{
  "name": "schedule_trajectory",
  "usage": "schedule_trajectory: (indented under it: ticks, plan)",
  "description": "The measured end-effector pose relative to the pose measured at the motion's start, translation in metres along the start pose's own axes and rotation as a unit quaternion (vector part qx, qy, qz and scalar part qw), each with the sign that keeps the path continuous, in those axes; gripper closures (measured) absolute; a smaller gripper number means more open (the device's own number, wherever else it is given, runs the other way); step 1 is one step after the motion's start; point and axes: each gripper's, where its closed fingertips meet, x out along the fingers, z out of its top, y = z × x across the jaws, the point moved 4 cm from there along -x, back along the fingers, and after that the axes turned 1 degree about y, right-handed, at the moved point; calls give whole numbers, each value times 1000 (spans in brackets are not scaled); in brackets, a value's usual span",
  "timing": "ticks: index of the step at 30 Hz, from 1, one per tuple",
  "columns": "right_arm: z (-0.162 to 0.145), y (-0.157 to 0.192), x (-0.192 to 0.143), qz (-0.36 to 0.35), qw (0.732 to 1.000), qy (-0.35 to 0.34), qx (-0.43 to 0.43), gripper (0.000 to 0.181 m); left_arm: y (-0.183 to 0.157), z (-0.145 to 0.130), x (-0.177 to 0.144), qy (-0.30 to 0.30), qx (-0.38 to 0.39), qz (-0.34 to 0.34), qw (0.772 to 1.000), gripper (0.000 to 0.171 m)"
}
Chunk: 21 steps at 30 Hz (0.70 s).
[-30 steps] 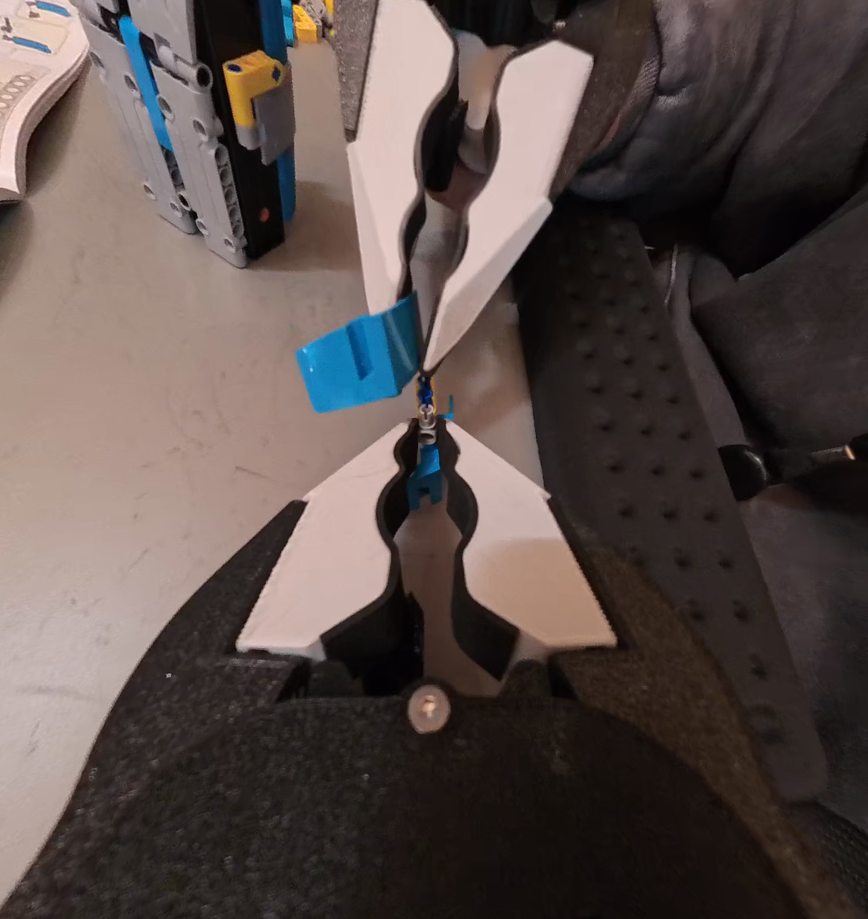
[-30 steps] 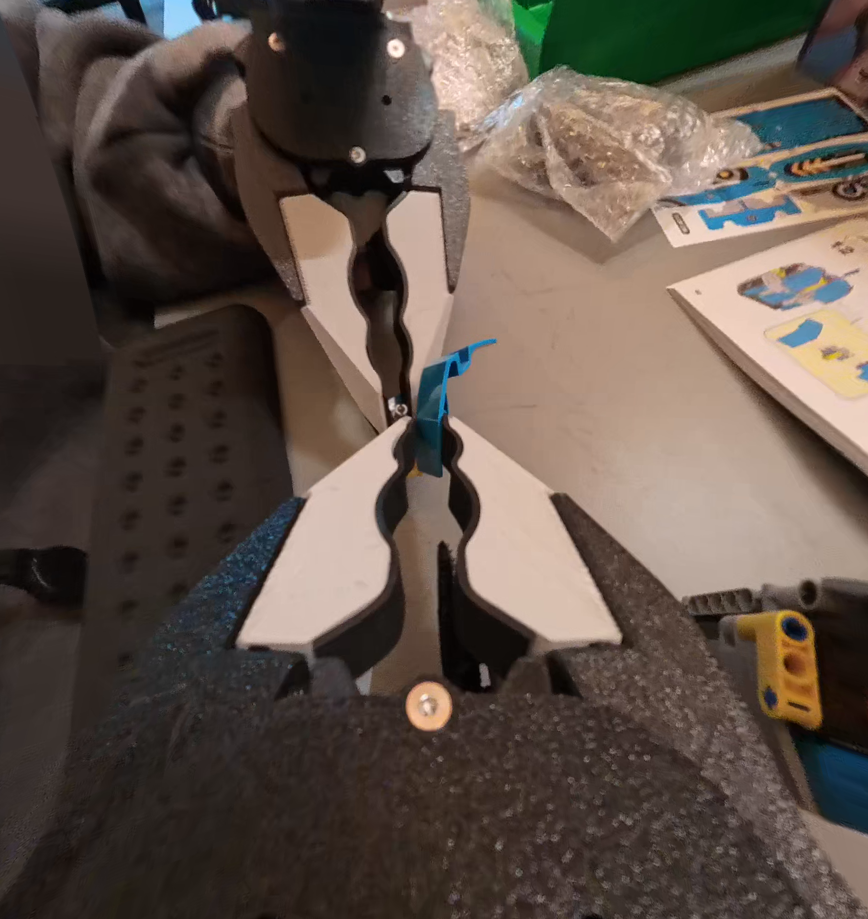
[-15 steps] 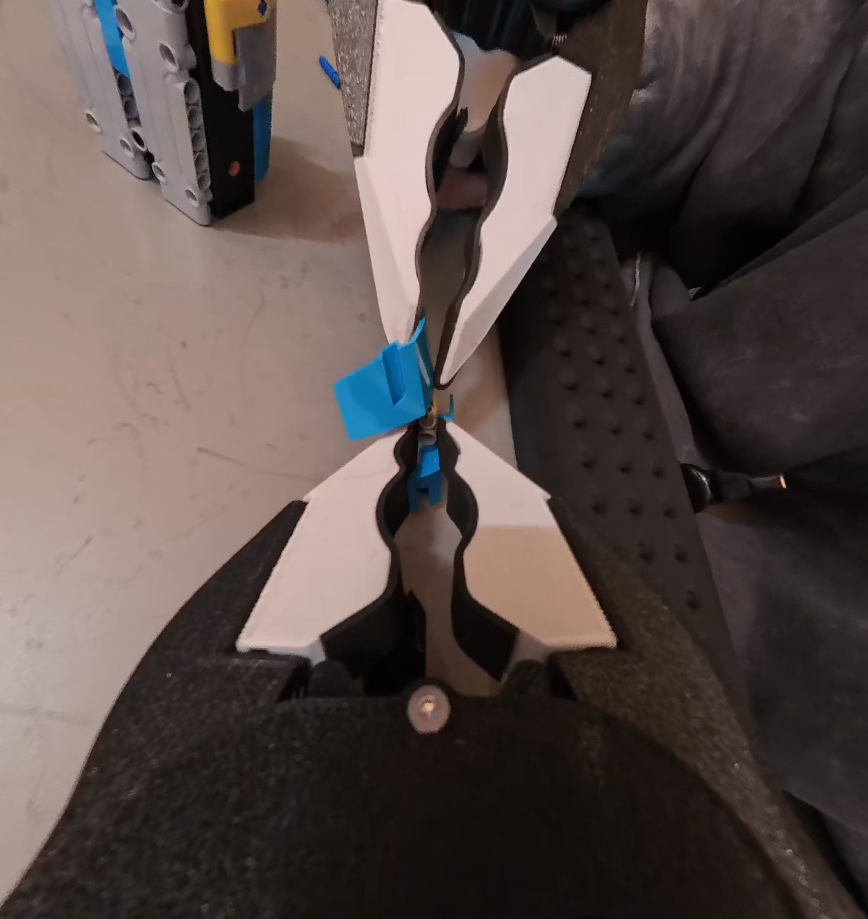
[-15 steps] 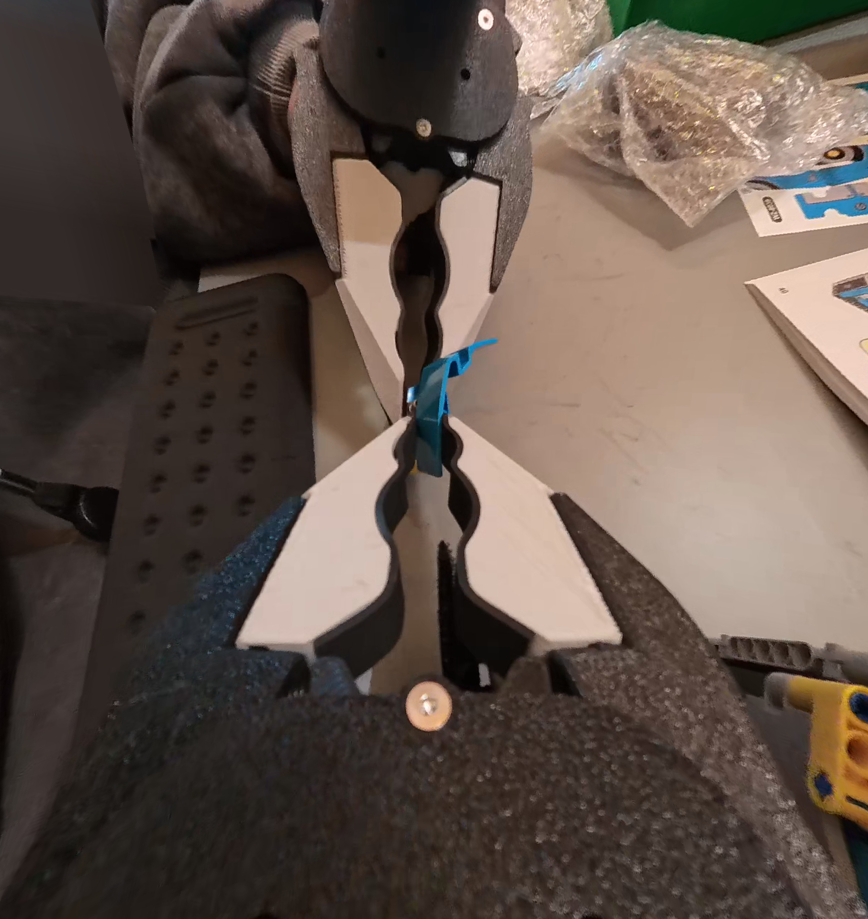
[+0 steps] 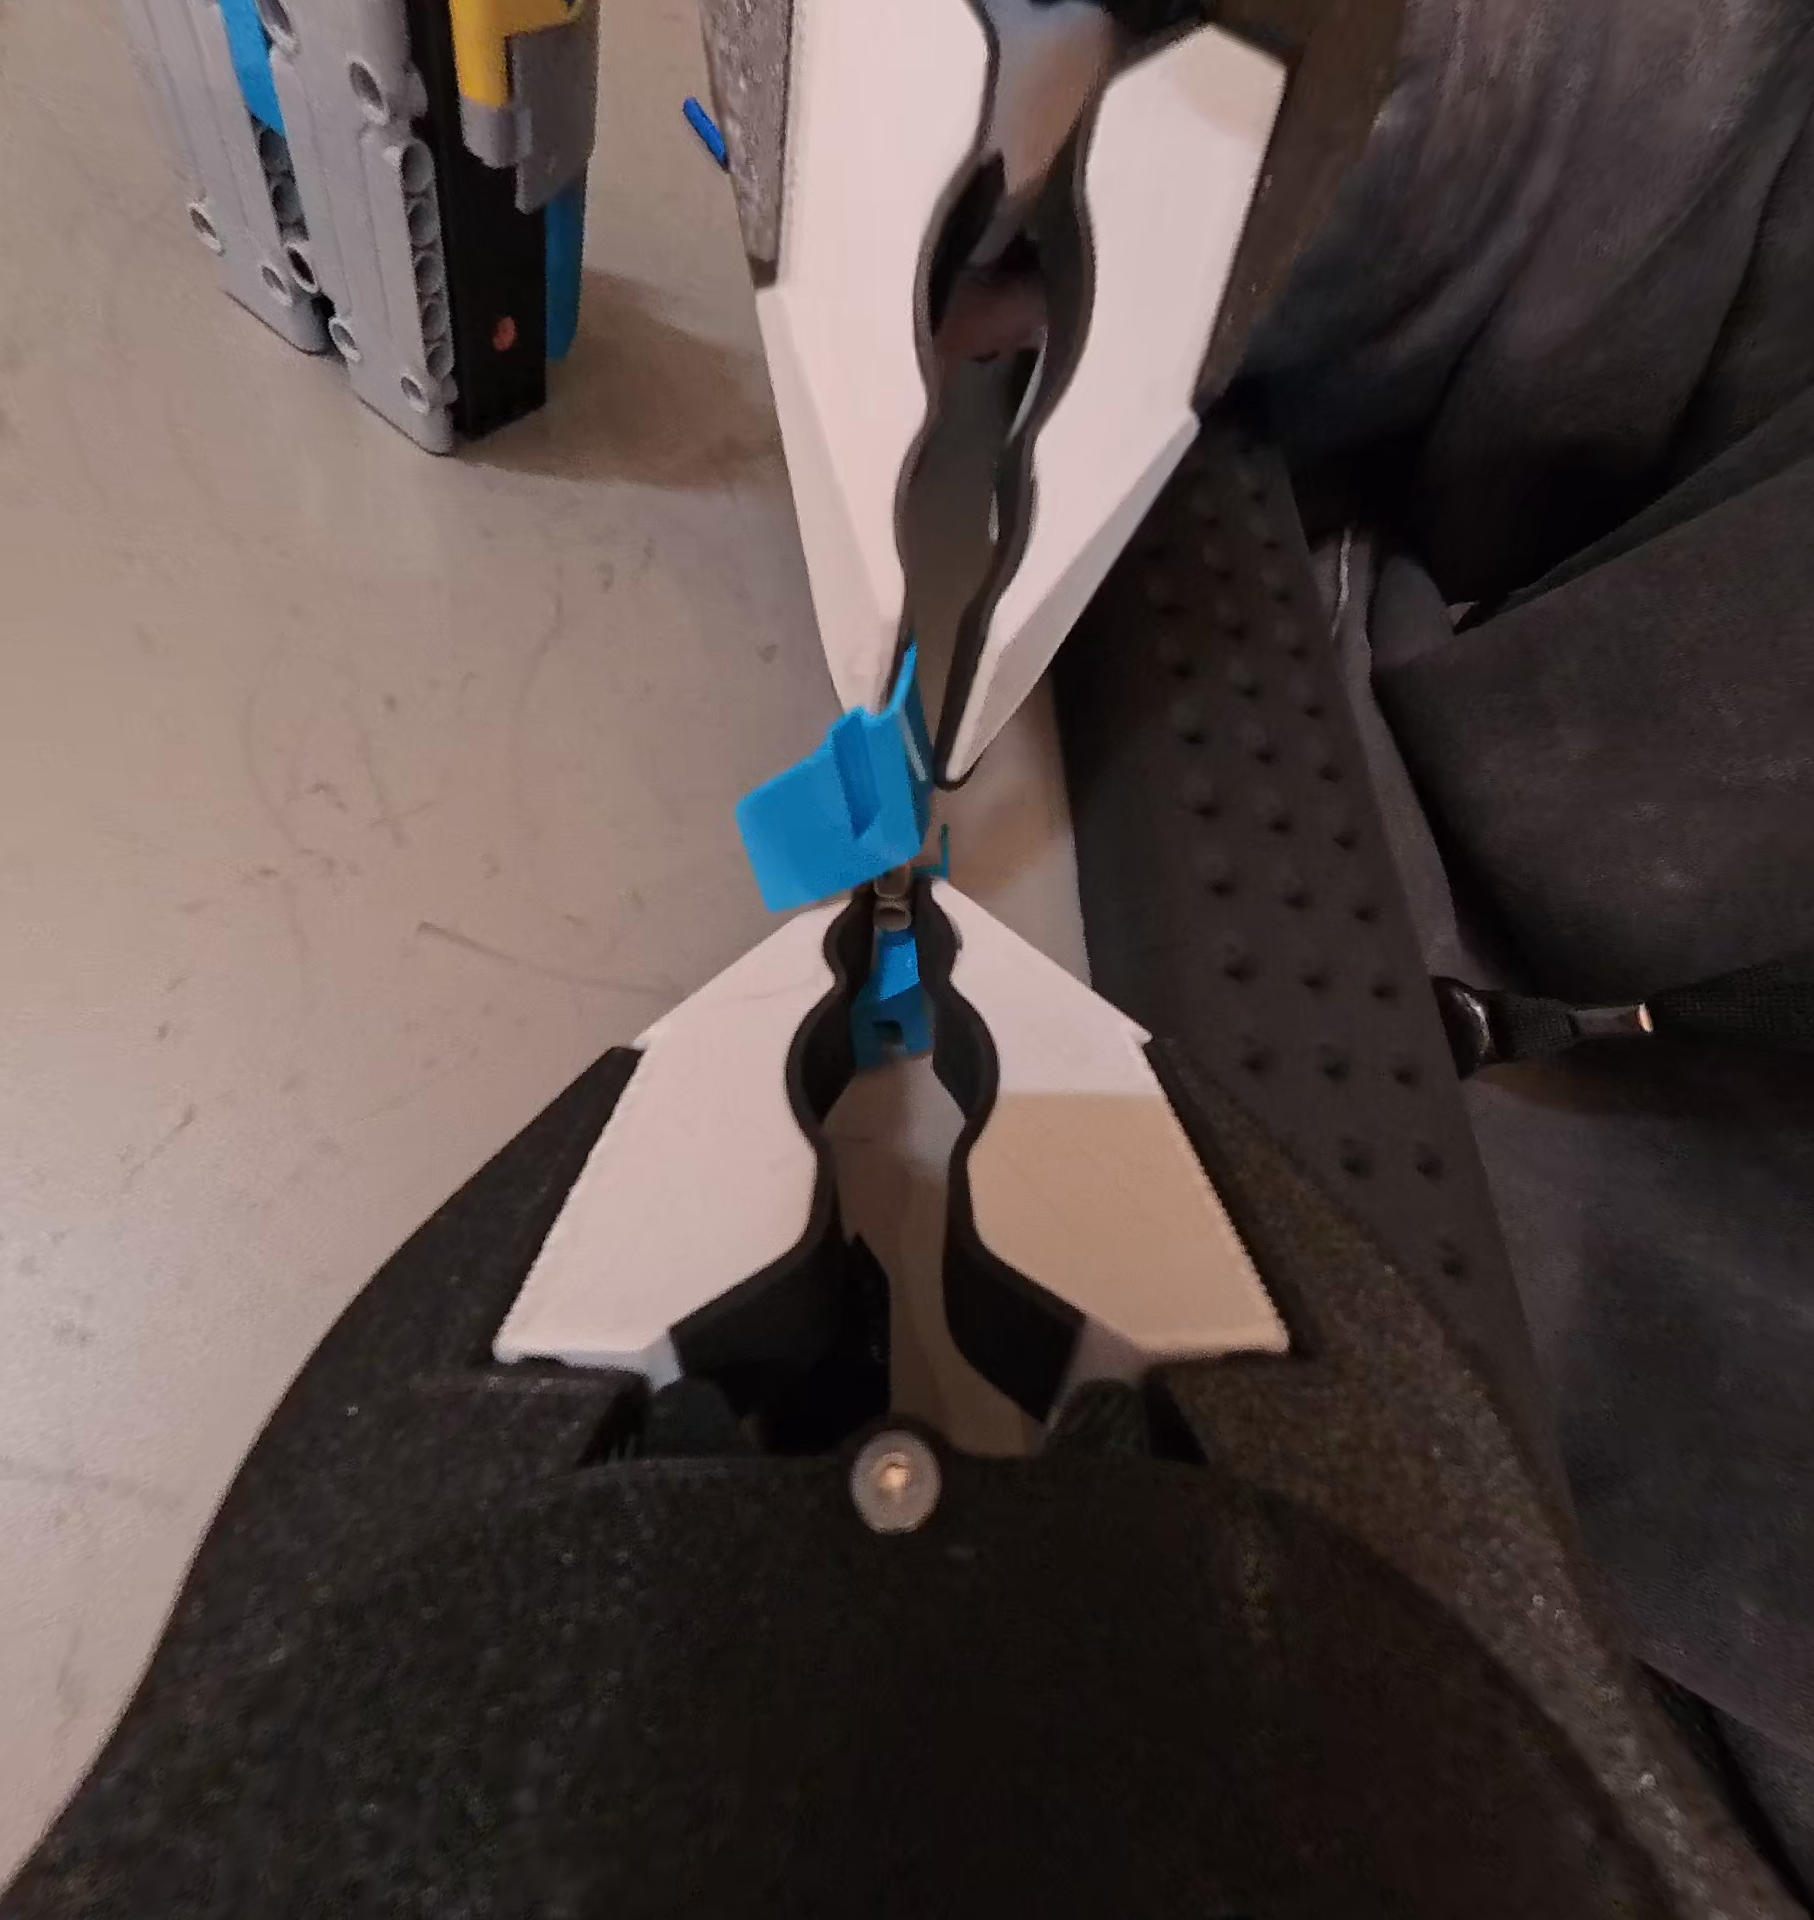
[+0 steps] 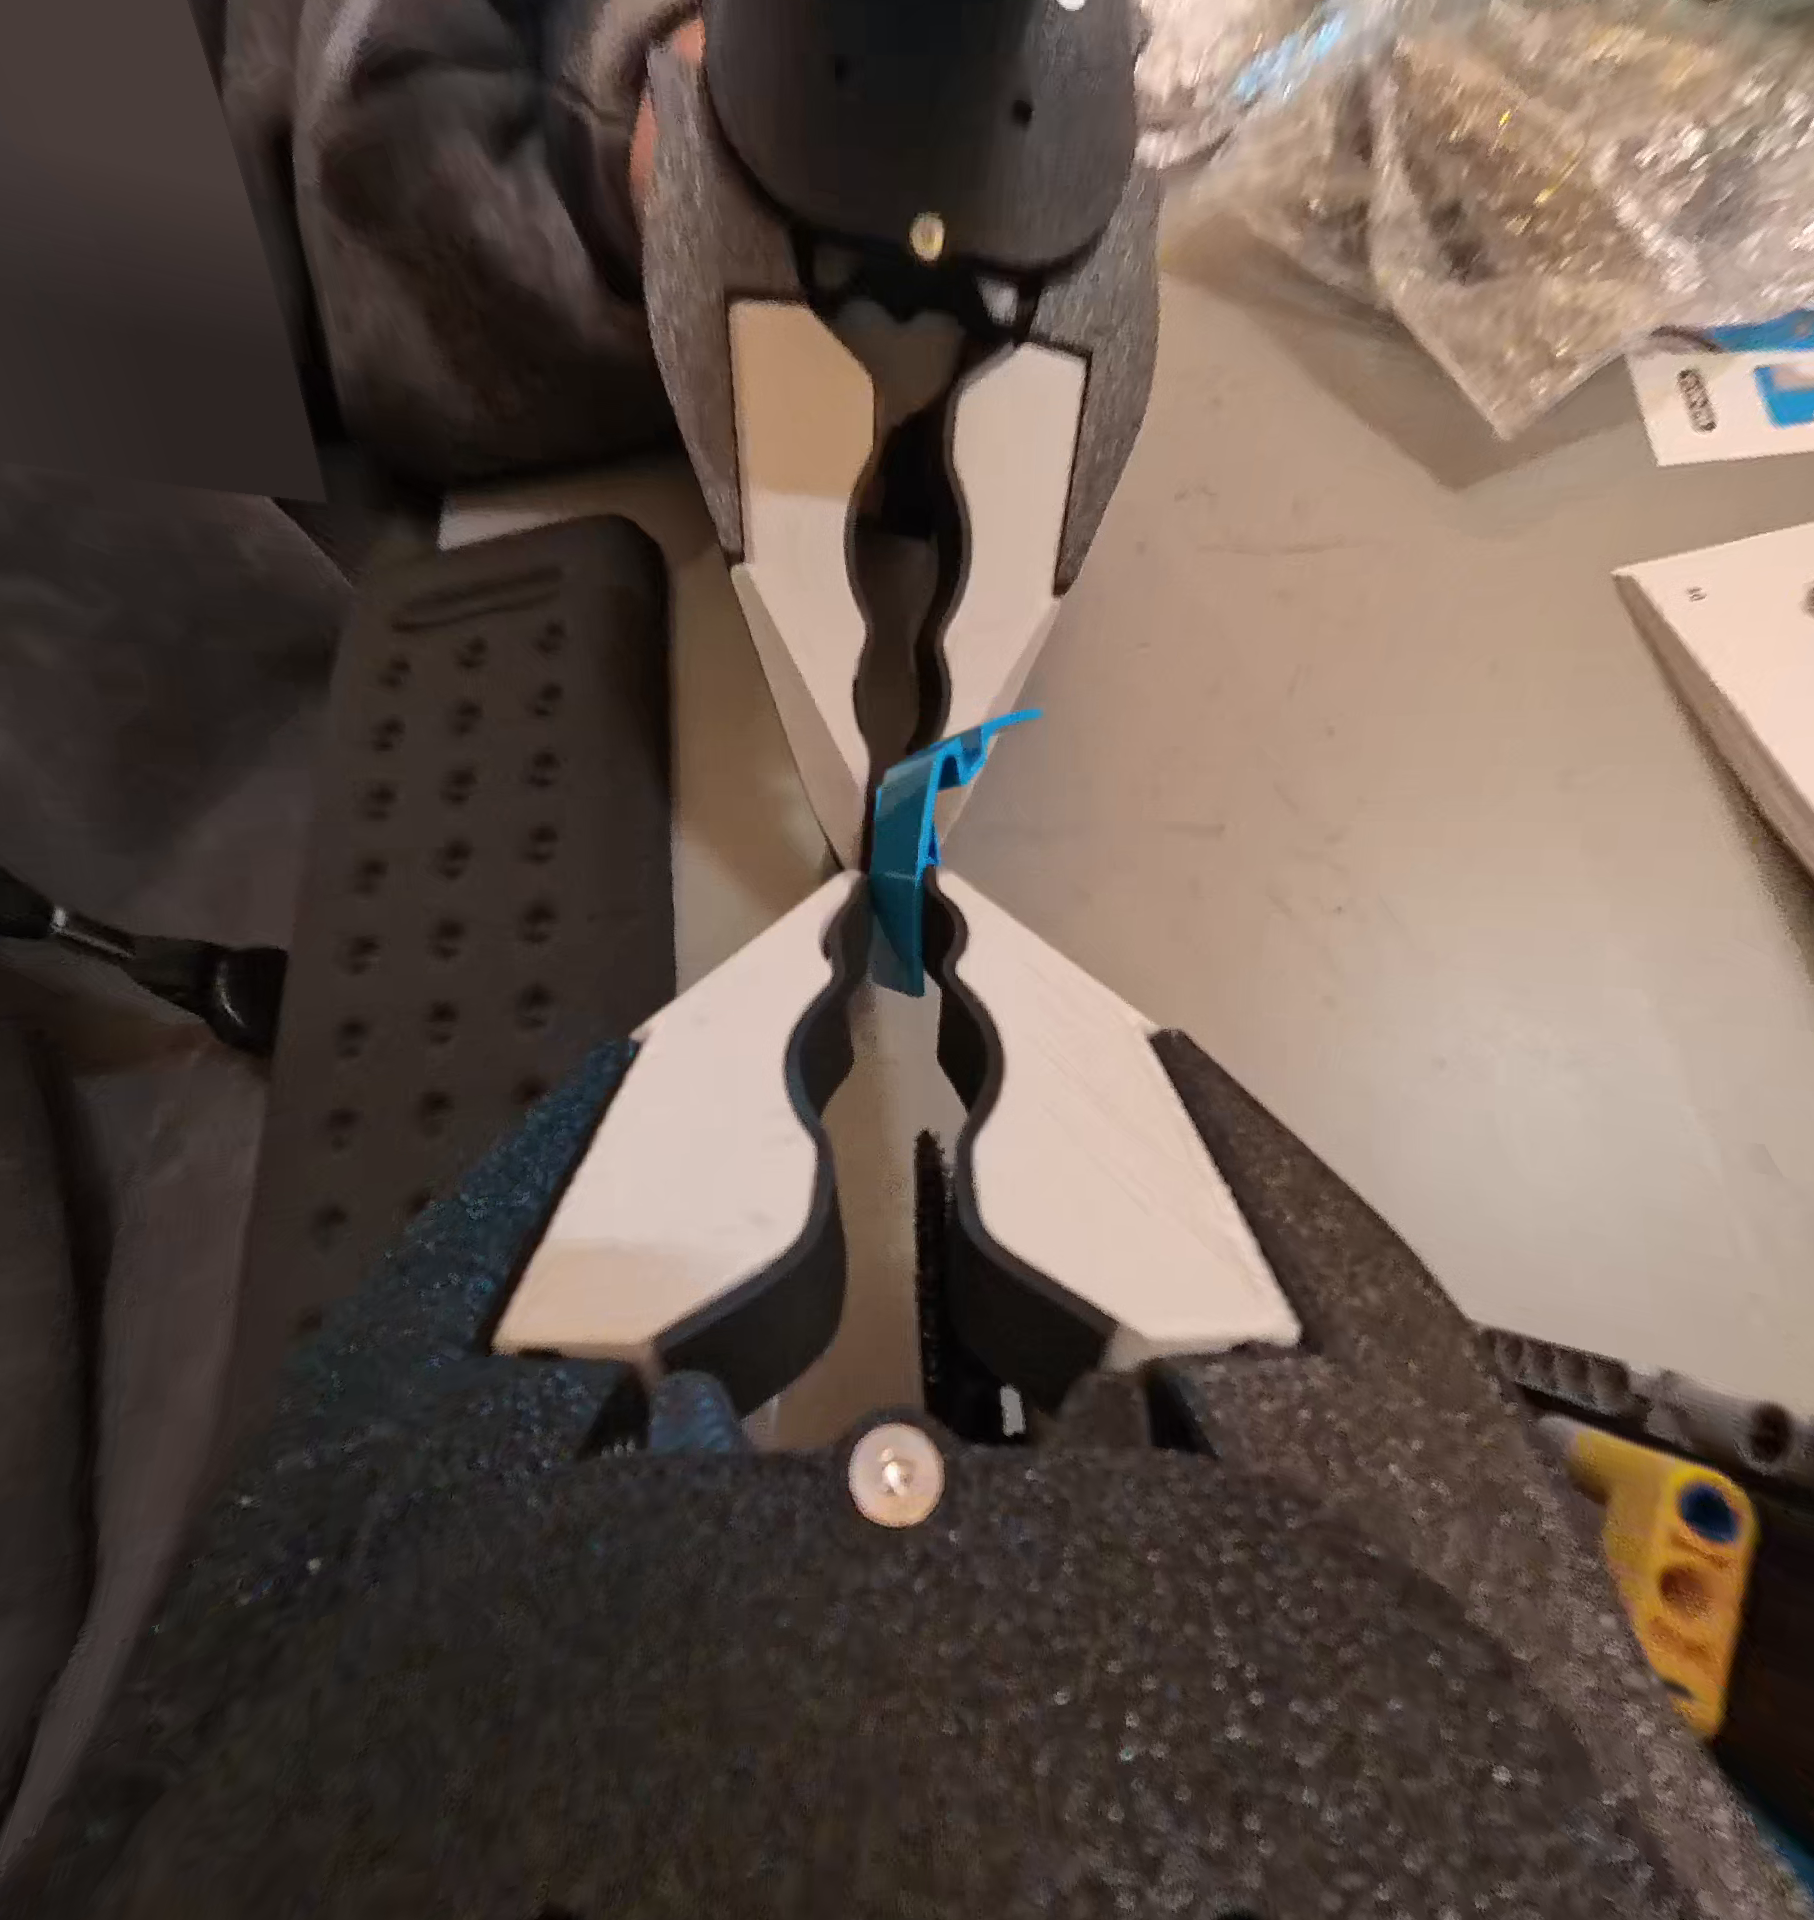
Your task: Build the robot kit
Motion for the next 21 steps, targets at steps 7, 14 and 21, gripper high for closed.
schedule_trajectory:
  ticks: [7, 14, 21]
  plan:
    - [0, 0, 3, 4, 1000, 13, -4, 173, 0, -1, 1, 4, -3, -1, 1000, 165]
    - [4, -3, 4, 25, 998, 59, -12, 173, 0, -1, 1, 5, -2, -1, 1000, 166]
    - [6, -6, 8, 62, 994, 95, -9, 173, -2, -1, 2, 4, -2, -7, 1000, 166]
